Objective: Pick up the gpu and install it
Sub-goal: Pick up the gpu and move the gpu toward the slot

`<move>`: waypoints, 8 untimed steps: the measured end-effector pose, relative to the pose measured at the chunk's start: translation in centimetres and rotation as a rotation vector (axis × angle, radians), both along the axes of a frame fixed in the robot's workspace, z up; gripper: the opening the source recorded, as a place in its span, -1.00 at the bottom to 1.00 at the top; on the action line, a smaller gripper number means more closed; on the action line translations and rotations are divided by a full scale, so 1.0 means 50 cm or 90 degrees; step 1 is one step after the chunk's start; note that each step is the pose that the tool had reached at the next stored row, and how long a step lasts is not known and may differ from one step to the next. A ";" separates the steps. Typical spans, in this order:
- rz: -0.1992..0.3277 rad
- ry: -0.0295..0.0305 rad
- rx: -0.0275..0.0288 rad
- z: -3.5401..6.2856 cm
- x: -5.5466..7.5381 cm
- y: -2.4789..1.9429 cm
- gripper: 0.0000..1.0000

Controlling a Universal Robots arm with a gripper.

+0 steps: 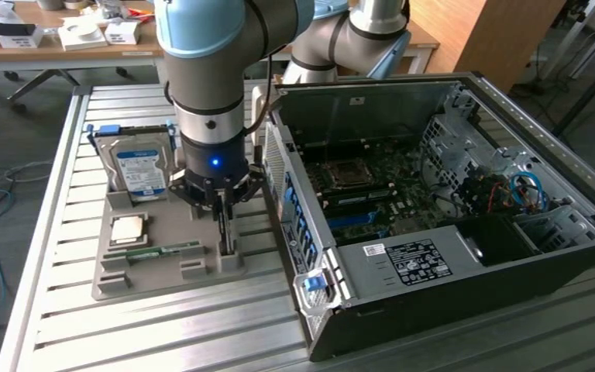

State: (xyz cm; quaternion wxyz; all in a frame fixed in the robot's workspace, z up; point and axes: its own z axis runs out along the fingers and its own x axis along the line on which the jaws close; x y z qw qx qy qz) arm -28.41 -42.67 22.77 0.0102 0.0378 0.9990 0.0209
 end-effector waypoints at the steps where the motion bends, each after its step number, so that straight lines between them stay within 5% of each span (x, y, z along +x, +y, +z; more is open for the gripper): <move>1: 0.000 0.0000 0.0000 0.000 0.000 0.0000 -0.47; 8: 0.007 0.0000 -0.0001 0.000 0.000 0.0000 -0.47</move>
